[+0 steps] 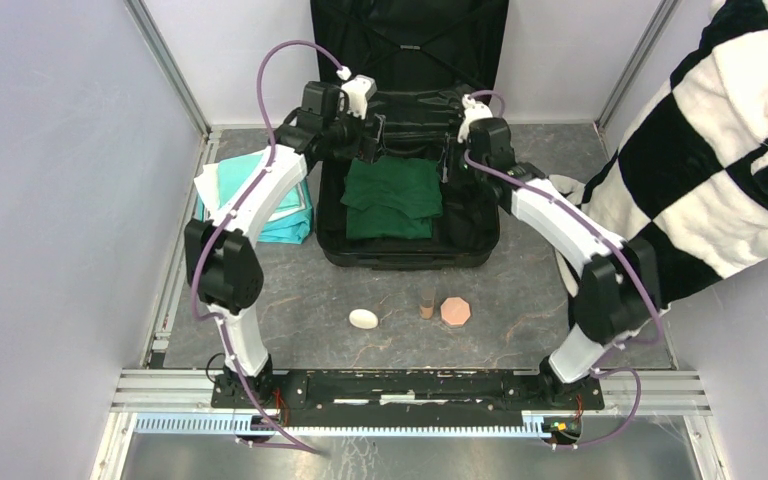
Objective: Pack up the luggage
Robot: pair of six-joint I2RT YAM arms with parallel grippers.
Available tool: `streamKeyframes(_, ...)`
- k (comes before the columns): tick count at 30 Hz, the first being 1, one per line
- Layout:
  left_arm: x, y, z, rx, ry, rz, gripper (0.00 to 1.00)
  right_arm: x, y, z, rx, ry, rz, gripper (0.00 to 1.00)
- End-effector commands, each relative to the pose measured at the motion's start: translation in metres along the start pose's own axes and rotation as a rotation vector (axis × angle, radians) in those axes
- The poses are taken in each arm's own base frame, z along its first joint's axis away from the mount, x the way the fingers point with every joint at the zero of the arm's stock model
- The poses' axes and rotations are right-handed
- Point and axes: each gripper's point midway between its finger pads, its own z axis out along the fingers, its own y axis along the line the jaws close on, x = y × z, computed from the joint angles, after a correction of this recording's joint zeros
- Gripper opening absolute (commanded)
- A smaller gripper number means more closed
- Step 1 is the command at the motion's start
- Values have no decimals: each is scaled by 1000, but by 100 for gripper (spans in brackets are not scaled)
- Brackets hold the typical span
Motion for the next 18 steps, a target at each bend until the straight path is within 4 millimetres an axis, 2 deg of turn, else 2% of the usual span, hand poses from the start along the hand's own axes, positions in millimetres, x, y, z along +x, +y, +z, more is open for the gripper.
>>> streamKeyframes(1,41,-7,56,93,74,-57,86,-22,25,50,-187,5,123,31)
streamKeyframes(4,61,5,84,66,89,-95,81,-29,29,82,-233,12,186,27)
streamKeyframes(7,70,20,96,20,70,-113,79,-33,34,108,-275,5,234,26)
streamKeyframes(9,77,28,103,-14,71,-110,78,-27,35,124,-284,21,262,26)
streamKeyframes(13,97,48,114,-115,106,-108,74,6,20,153,-245,86,312,24)
streamKeyframes(15,107,56,115,-157,122,-104,74,26,6,161,-213,114,333,24)
streamKeyframes(18,122,59,114,-166,135,-115,74,51,-16,169,-165,146,355,23)
